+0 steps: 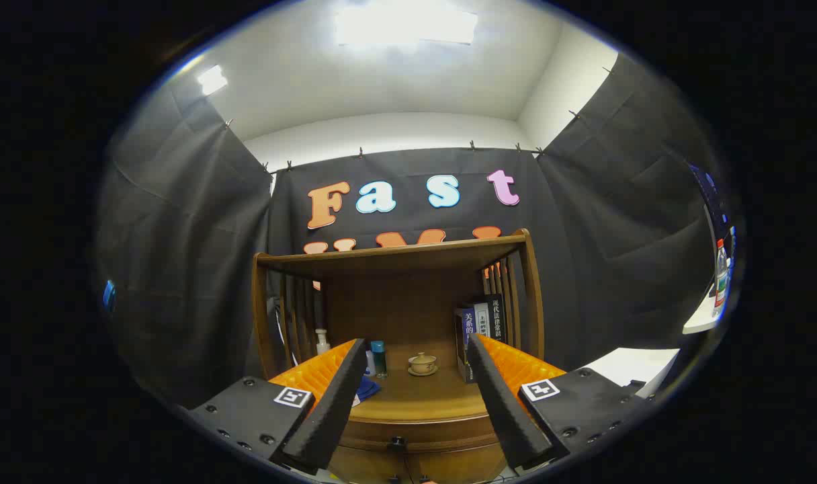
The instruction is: Pull open the drawer, take out the items inside it, and place them on the countertop above the cabinet.
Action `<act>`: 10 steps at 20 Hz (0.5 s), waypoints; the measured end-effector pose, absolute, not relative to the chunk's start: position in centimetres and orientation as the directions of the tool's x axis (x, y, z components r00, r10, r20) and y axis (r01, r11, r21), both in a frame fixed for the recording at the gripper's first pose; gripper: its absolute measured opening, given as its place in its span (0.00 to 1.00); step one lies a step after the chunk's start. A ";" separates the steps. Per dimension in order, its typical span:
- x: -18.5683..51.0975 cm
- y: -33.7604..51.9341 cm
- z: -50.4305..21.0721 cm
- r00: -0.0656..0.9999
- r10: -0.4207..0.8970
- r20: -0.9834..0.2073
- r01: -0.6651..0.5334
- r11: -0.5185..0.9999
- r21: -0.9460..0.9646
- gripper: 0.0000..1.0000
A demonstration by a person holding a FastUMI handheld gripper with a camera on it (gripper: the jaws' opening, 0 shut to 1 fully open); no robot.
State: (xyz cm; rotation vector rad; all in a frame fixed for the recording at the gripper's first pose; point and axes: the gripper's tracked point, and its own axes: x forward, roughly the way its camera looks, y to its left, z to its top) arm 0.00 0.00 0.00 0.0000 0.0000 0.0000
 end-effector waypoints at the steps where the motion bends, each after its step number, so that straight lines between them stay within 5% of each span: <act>1: -0.1 0.1 -0.1 1.000 0.001 0.000 -0.001 1.000 -0.004 0.98; 10: -0.1 1.2 -0.3 1.000 0.018 -0.003 -0.019 1.000 -0.019 0.98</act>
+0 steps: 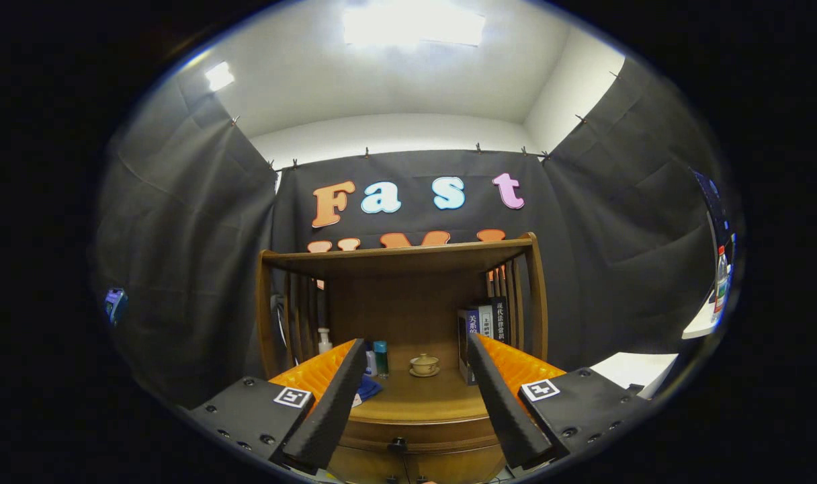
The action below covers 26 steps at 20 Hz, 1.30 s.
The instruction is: Pull open the drawer, take out the items inside it, and place them on the countertop above the cabinet.
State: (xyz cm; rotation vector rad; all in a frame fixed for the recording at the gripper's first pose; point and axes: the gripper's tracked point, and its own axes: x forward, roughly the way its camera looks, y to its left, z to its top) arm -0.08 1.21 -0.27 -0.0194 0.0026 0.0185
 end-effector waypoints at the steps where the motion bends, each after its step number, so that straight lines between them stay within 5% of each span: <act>1: -0.1 1.3 -0.2 1.000 0.019 -0.005 -0.019 1.000 -0.024 0.98; 26: 1.4 4.4 -0.3 0.998 0.061 0.009 -0.061 0.997 -0.056 0.98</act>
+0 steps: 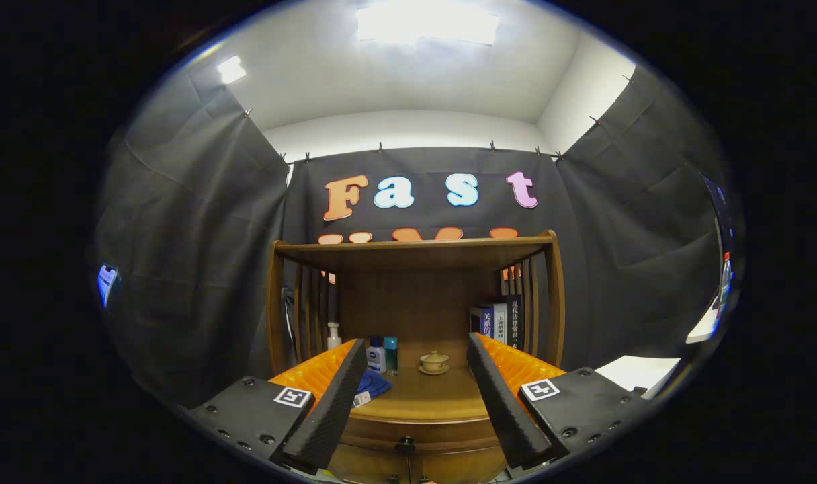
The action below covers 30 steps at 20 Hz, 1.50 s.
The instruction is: Pull open the drawer, take out the items inside it, and place them on the countertop above the cabinet.
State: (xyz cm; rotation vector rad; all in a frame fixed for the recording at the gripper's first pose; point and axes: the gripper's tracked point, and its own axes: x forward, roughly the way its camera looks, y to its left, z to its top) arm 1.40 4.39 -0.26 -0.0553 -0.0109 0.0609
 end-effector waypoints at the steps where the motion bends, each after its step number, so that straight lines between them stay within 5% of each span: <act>1: 1.9 4.9 -0.7 0.998 0.064 0.011 -0.063 0.996 -0.066 0.98; 9: 6.5 9.9 -9.3 0.986 0.137 -0.095 -0.135 0.991 0.021 0.98; 30: 9.0 4.0 -39.2 0.895 -0.003 -0.446 -0.036 0.996 -0.079 0.95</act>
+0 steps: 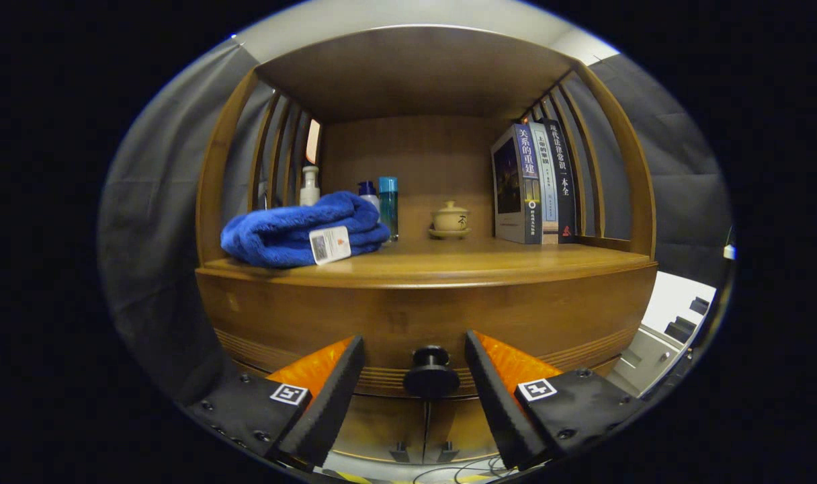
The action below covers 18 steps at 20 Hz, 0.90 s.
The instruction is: Pull open the drawer, take out the items inside it, and place them on the countertop above the cabinet.
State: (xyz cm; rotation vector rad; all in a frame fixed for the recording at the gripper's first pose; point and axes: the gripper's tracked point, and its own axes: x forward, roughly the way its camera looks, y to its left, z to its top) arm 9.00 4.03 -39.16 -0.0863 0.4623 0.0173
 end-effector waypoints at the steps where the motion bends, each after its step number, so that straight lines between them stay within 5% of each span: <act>1: 9.0 3.9 -39.7 0.890 -0.002 -0.455 -0.038 0.996 -0.079 0.94; 9: 8.7 2.9 -40.8 0.878 -0.029 -0.477 0.002 0.998 -0.058 0.53; 13: 8.9 2.8 -40.8 0.881 -0.039 -0.472 0.009 0.998 -0.065 0.43; 18: 9.0 2.8 -40.8 0.875 -0.033 -0.483 0.011 0.999 -0.049 0.43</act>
